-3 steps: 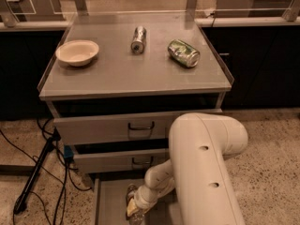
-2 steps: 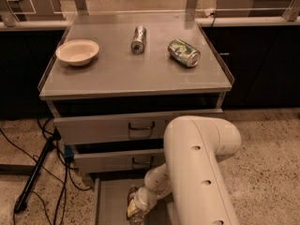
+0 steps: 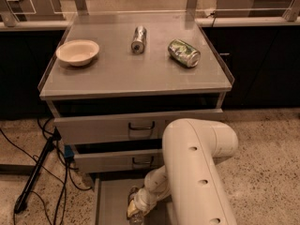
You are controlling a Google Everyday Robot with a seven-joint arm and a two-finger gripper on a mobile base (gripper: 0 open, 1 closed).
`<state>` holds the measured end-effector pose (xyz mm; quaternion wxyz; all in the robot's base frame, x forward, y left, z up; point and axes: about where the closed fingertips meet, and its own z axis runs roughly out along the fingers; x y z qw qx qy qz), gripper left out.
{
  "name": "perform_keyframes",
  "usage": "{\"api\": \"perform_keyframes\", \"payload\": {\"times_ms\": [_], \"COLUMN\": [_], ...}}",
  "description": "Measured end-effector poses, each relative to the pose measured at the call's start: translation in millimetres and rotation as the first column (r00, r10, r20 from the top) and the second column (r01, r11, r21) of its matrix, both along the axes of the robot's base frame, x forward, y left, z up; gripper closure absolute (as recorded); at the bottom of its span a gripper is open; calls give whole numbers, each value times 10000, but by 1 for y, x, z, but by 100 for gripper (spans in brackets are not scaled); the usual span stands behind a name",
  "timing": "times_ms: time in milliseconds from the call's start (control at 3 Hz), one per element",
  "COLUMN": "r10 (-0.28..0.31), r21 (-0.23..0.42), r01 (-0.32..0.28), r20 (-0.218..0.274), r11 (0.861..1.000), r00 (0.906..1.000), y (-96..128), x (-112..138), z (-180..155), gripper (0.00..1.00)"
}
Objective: Place water bottle into bottom drawer
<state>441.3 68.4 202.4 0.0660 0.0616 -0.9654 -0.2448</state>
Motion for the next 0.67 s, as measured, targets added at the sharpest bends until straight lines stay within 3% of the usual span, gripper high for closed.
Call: {"api": "perform_keyframes", "payload": {"times_ms": [667], "r10": [-672], "r21": [-177], "r01": [671], "r20": [-16], "r11": [9976], "r00": [9977], "y": [4], "x": [5], "z": [-15], "gripper": [100]}}
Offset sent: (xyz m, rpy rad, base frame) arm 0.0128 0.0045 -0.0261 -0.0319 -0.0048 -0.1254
